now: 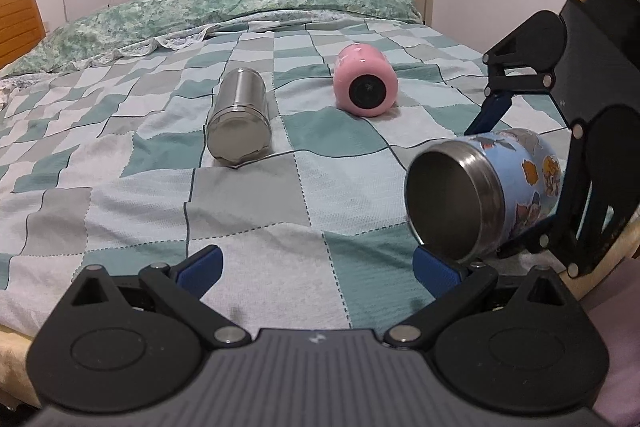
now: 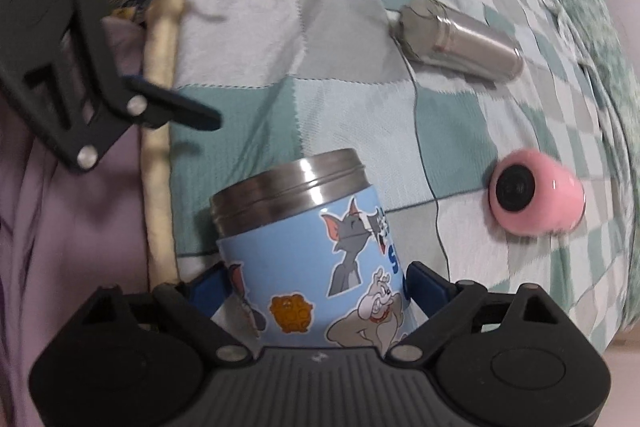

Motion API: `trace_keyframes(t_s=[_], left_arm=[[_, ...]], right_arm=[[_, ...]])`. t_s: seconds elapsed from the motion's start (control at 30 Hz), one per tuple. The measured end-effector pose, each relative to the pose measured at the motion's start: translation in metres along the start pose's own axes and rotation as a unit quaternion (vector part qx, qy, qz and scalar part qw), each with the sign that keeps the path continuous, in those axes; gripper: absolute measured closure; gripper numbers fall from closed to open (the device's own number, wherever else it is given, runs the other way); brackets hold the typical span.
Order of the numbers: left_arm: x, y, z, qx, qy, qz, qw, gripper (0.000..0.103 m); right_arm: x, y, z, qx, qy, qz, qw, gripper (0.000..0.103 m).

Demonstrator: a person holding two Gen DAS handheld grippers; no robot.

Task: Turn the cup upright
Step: 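Grasp the blue cup body with the right gripper, then lift the blue cup with the right gripper and rotate it rim-up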

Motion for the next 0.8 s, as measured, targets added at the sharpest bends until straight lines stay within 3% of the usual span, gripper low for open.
trace_keyframes(t_s=[0.13, 0.27, 0.33, 0.5, 0.6, 0.73, 0.8], left_arm=[[0.001, 0.004, 0.0, -0.007, -0.003, -0.001, 1.0, 0.0], [0.002, 0.009, -0.001, -0.021, -0.007, -0.005, 0.9997, 0.0], [0.004, 0.01, -0.003, -0.026, -0.007, -0.009, 0.9996, 0.0], [0.007, 0.016, -0.008, -0.038, -0.005, -0.02, 0.9991, 0.0], [0.01, 0.019, -0.011, -0.044, -0.003, -0.026, 0.9987, 0.0], [0.012, 0.02, -0.016, -0.047, 0.0, -0.027, 0.9985, 0.0], [0.012, 0.02, -0.017, -0.048, 0.001, -0.025, 0.9985, 0.0]], right_arm=[[-0.001, -0.016, -0.005, 0.023, 0.056, -0.104, 0.993, 0.01], [-0.01, -0.037, -0.013, 0.053, 0.122, -0.255, 0.958, 0.01], [-0.021, -0.047, -0.016, 0.068, 0.15, -0.338, 0.926, 0.011], [-0.057, -0.062, -0.017, 0.116, 0.204, -0.539, 0.809, 0.015], [-0.071, -0.062, -0.016, 0.125, 0.221, -0.603, 0.756, 0.017], [-0.076, -0.06, -0.017, 0.13, 0.218, -0.642, 0.723, 0.017], [-0.077, -0.059, -0.021, 0.136, 0.217, -0.65, 0.715, 0.017]])
Point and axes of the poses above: each gripper's, at about its wrist camera, not at the fingertips, and z roughly against the way its jaws point, y to its left, x to its top, the point moved 6 cm from there along -z, roughly the way its jaws point, and after that the axes turned 13 degrees about -x, right-handed, at the moved point
